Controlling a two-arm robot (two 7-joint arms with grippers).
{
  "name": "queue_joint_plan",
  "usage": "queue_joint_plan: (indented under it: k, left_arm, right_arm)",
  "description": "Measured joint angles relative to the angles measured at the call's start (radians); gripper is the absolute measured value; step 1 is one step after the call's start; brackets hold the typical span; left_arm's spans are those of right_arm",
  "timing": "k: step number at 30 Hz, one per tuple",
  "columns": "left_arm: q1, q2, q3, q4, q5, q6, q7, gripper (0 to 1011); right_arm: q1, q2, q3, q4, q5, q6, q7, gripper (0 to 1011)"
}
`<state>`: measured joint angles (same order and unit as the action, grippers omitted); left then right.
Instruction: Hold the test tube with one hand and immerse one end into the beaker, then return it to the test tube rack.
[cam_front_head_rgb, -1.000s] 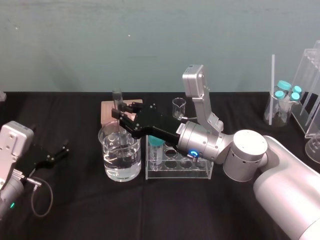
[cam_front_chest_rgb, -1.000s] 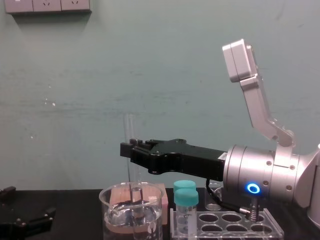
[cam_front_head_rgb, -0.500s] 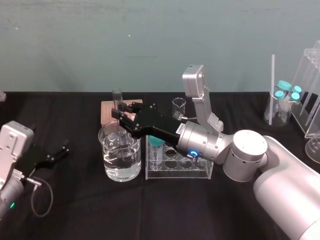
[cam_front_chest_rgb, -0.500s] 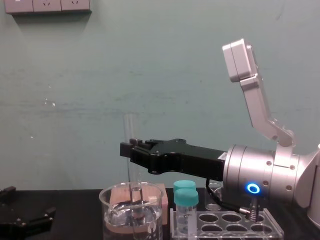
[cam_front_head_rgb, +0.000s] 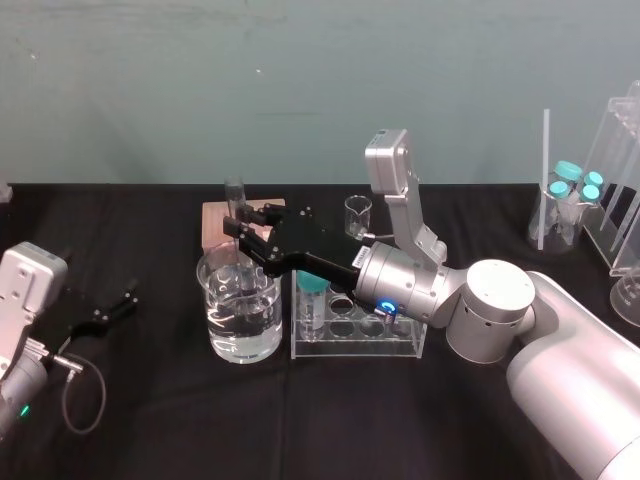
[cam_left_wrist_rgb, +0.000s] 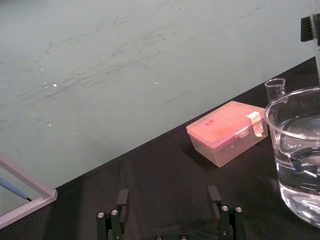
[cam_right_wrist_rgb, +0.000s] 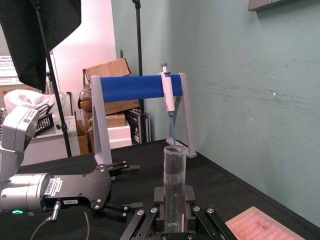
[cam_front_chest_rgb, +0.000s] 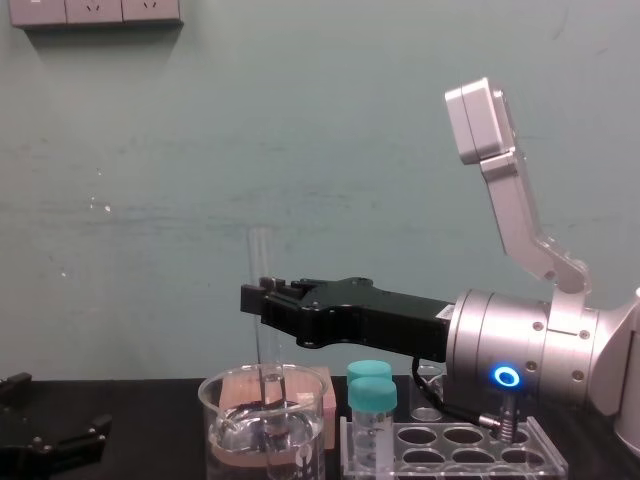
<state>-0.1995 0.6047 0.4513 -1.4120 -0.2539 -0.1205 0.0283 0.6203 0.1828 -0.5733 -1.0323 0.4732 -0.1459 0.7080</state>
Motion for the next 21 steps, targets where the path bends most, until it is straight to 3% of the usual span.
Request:
queue_joint_plan:
  k: [21]
  left_arm:
    - [0.000, 0.000, 0.000, 0.000, 0.000, 0.000, 0.000, 1000]
  right_arm:
    - [-0.004, 0.003, -0.002, -0.009, 0.000, 0.003, -0.002, 224]
